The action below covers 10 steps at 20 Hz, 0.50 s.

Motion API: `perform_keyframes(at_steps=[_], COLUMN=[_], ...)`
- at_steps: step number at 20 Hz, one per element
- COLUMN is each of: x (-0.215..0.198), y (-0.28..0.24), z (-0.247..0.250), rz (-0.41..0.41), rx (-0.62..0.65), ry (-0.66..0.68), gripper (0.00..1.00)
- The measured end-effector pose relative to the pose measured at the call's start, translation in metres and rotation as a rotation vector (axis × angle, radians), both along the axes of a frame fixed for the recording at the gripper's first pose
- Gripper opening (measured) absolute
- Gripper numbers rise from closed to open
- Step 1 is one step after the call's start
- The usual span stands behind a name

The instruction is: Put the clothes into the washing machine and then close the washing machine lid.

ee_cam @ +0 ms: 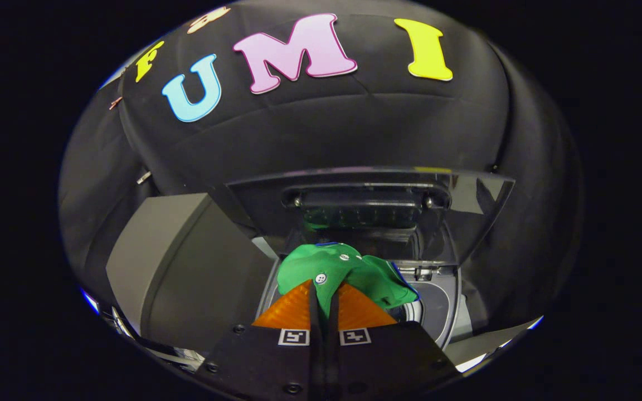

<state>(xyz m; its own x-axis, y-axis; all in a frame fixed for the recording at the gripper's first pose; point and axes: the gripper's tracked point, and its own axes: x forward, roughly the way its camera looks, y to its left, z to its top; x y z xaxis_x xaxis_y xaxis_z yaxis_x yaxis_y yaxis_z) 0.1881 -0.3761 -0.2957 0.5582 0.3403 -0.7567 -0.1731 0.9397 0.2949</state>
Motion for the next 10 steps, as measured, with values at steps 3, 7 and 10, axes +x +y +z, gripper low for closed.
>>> perform_keyframes(at_steps=[3, 7, 10], x=[-0.006, -0.009, -0.012], y=[-0.002, -0.007, -0.013], z=[-0.031, -0.064, -0.086], rz=[0.0, -0.014, -0.068], rx=[-0.035, -0.052, -0.029], ry=[0.024, 0.058, 0.119], gripper=[0.05, 0.05, 0.05])
